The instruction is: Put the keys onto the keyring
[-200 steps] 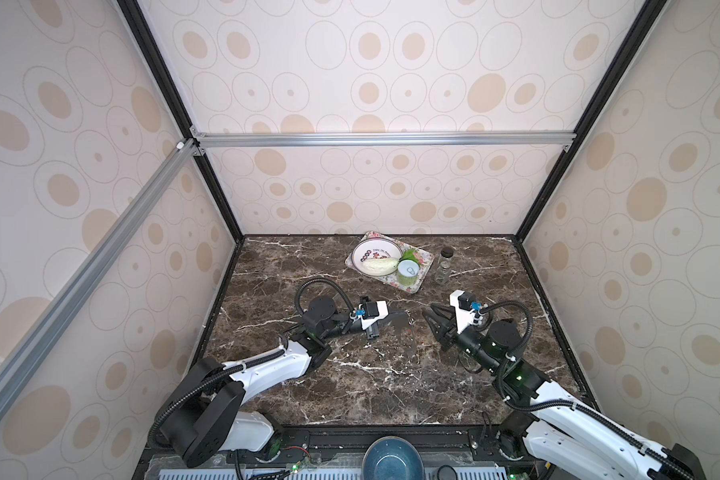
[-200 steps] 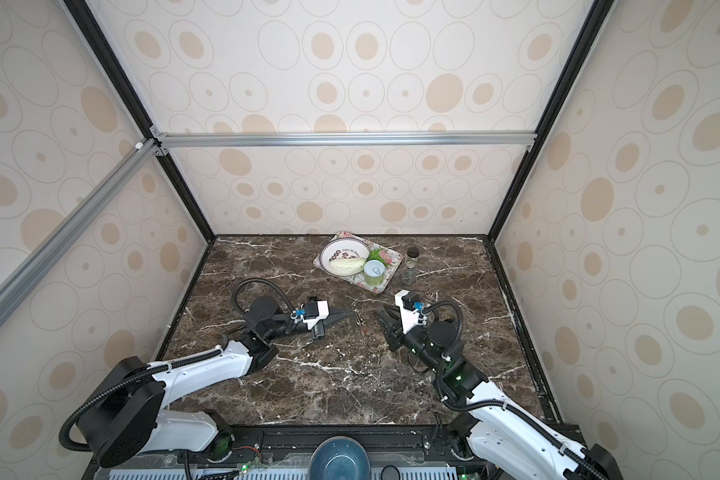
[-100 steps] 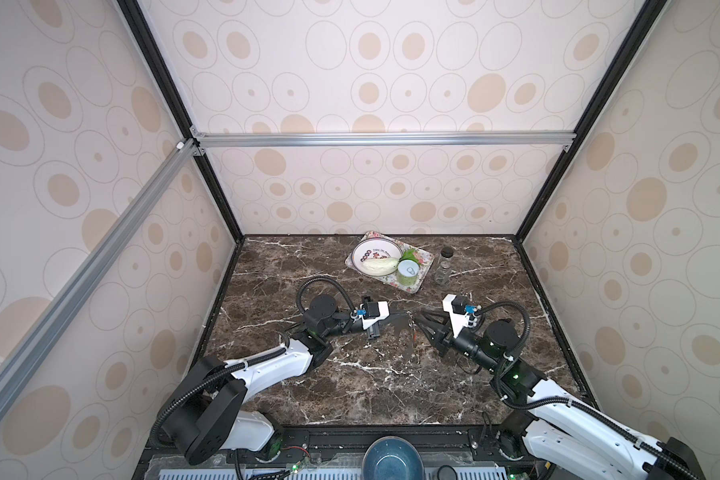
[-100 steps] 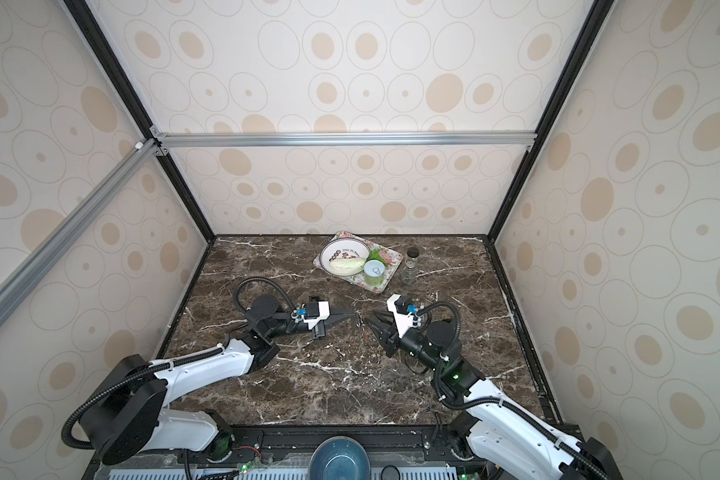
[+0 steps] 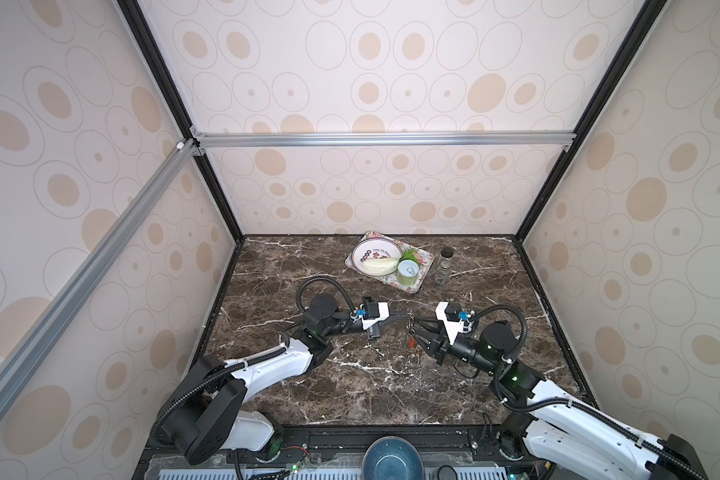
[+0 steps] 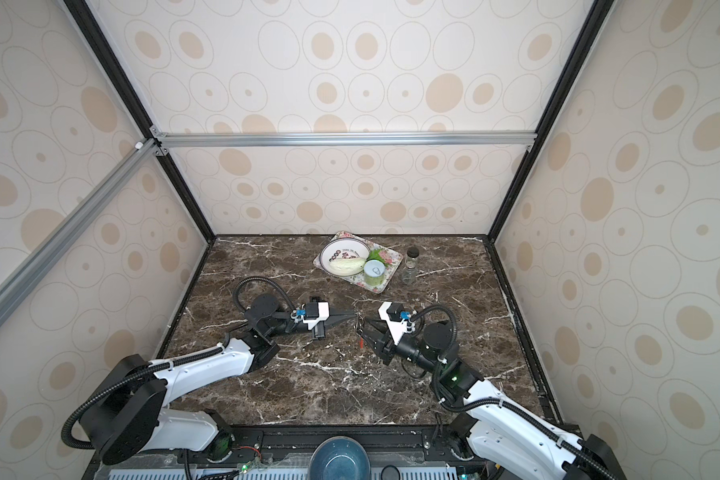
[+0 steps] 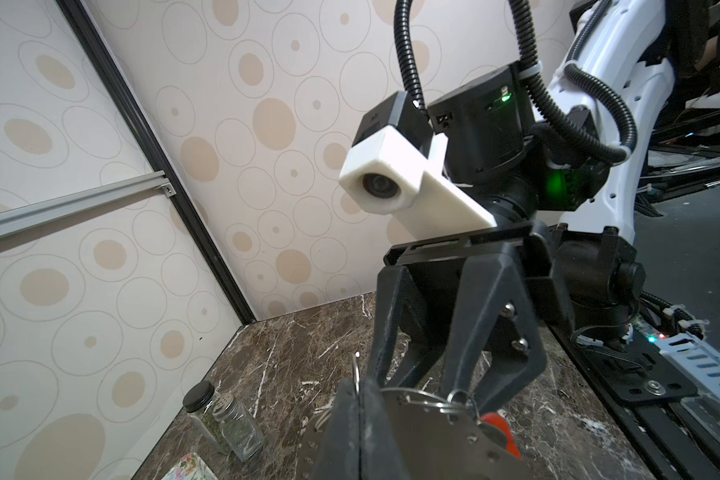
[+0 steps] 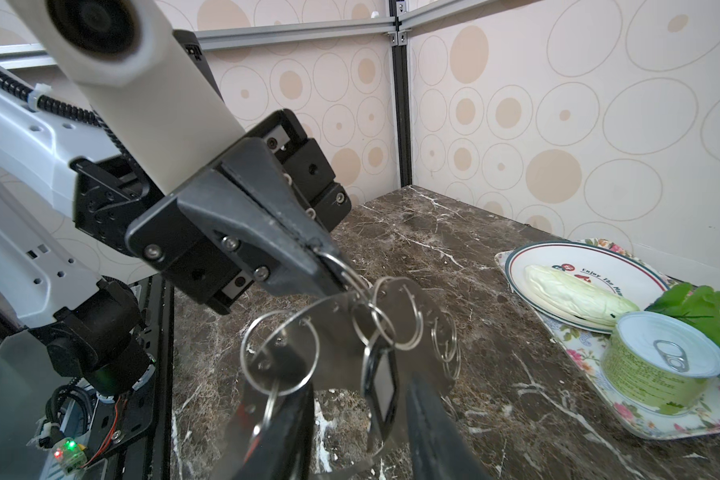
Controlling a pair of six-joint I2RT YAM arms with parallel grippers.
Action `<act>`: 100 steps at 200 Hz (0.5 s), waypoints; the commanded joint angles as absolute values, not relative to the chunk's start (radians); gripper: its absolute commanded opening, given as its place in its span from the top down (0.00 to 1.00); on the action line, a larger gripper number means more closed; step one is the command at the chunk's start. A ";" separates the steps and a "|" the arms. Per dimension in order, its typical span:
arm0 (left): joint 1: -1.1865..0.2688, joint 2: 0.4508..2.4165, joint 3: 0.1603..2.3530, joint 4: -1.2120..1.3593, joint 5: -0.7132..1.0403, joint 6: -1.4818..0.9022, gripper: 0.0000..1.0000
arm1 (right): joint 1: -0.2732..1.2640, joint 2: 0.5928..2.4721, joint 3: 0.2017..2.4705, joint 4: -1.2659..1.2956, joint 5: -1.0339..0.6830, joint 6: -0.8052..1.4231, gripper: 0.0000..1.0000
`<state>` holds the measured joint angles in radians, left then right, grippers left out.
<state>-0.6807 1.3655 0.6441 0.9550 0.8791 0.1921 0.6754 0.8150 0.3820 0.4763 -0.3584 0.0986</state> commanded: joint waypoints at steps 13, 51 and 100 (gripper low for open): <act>-0.681 1.375 0.699 0.970 0.954 0.214 1.00 | 0.685 0.810 0.415 0.464 -0.318 0.069 0.60; -0.683 1.388 0.715 0.944 0.985 0.224 1.00 | 0.685 0.801 0.420 0.456 -0.318 0.050 0.69; -0.684 1.388 0.717 0.944 0.977 0.227 1.00 | 0.686 0.800 0.415 0.473 -0.366 0.058 0.73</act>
<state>-0.6807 1.3895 0.6712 0.9298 0.9607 0.2035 0.6796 0.8131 0.3920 0.4538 -0.3351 0.0628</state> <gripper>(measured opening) 0.047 0.264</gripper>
